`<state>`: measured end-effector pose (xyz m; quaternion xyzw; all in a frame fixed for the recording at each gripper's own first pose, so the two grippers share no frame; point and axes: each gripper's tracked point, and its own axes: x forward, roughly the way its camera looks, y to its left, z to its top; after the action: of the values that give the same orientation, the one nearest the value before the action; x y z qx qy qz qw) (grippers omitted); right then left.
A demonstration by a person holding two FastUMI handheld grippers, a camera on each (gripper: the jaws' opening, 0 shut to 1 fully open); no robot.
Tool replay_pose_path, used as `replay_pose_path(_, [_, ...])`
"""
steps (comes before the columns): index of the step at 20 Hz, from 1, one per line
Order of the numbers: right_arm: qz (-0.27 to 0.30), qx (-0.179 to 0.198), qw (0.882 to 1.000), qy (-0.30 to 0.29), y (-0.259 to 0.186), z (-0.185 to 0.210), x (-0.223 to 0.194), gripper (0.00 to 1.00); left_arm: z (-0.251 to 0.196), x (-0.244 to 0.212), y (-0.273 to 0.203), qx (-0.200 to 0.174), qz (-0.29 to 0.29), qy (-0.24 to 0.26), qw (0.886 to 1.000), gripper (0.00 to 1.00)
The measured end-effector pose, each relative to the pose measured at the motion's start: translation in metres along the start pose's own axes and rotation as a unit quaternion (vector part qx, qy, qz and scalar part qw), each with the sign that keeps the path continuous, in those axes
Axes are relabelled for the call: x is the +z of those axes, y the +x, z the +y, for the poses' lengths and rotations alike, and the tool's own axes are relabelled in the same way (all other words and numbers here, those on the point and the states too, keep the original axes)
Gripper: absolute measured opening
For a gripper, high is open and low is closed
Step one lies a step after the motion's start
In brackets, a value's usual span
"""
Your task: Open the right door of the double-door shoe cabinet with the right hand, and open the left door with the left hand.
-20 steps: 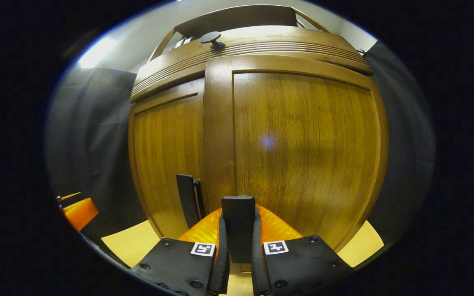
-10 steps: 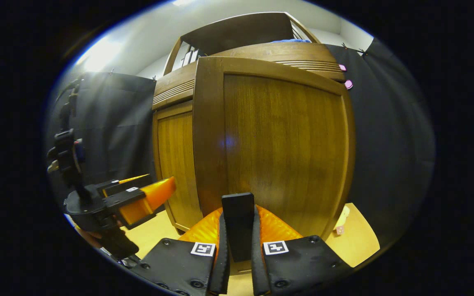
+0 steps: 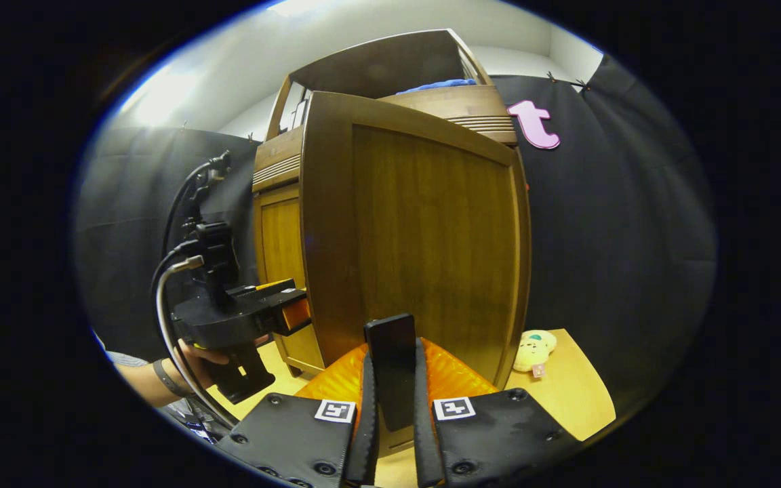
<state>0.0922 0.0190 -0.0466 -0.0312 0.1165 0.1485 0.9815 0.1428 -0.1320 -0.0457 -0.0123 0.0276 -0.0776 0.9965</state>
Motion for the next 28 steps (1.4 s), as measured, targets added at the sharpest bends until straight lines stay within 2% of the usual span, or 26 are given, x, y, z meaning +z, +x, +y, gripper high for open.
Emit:
replay_pose_path(1, [-0.002,-0.006,1.000,0.003,-0.004,-0.005,0.002,0.29,-0.001,-0.003,0.002,0.001,0.001,0.000,1.000,0.92])
replay_pose_path(2, [-0.005,-0.014,1.000,0.005,-0.008,-0.011,0.004,0.34,-0.001,-0.005,0.005,0.001,0.002,-0.001,1.000,0.92])
replay_pose_path(4, [-0.007,-0.028,1.000,0.006,-0.020,-0.025,-0.001,0.34,-0.002,-0.010,0.011,0.003,0.003,-0.001,1.000,0.92])
replay_pose_path(6, [-0.009,-0.044,0.999,0.003,-0.035,-0.038,-0.001,0.24,-0.001,-0.013,0.013,0.008,0.002,0.004,1.000,0.92])
replay_pose_path(7, [-0.010,-0.053,0.999,0.001,-0.039,-0.044,-0.001,0.23,0.000,-0.014,0.014,0.011,0.002,0.006,1.000,0.92])
replay_pose_path(12, [-0.018,-0.122,0.992,0.002,-0.058,-0.097,0.002,0.28,0.001,-0.015,0.018,0.017,-0.002,0.008,1.000,0.92])
replay_pose_path(13, [-0.019,-0.149,0.989,0.001,-0.068,-0.114,0.002,0.23,0.001,-0.014,0.018,0.016,-0.001,0.009,1.000,0.92])
replay_pose_path(14, [-0.017,-0.161,0.987,0.002,-0.069,-0.128,0.003,0.18,0.001,-0.014,0.018,0.016,-0.001,0.009,1.000,0.92])
replay_pose_path(16, [-0.013,-0.144,0.989,0.006,-0.078,-0.140,0.003,0.09,-0.001,-0.012,0.020,0.015,-0.001,0.010,1.000,0.92])
replay_pose_path(18, [-0.013,-0.125,0.992,-0.002,-0.077,-0.148,0.003,0.11,0.001,-0.007,0.020,0.014,-0.004,0.013,1.000,0.92])
replay_pose_path(19, [-0.011,-0.115,0.993,-0.005,-0.077,-0.152,0.004,0.10,0.002,-0.005,0.019,0.015,-0.007,0.015,1.000,0.95])
replay_pose_path(20, [-0.011,-0.106,0.994,-0.002,-0.077,-0.157,0.005,0.10,0.004,-0.003,0.020,0.016,-0.009,0.017,1.000,0.92])
replay_pose_path(24, [-0.010,-0.074,0.997,0.001,-0.078,-0.176,0.004,0.11,0.014,0.000,0.022,0.019,-0.008,0.013,1.000,0.92])
replay_pose_path(25, [-0.008,-0.065,0.998,0.001,-0.080,-0.179,0.004,0.24,0.015,-0.002,0.023,0.018,-0.005,0.011,1.000,0.92])
replay_pose_path(26, [-0.012,-0.058,0.998,0.003,-0.080,-0.181,0.005,0.12,0.016,-0.003,0.024,0.018,-0.002,0.010,1.000,0.92])
replay_pose_path(28, [-0.019,-0.044,0.999,0.011,-0.080,-0.180,0.006,0.14,0.017,-0.008,0.028,0.015,0.005,0.006,1.000,0.92])
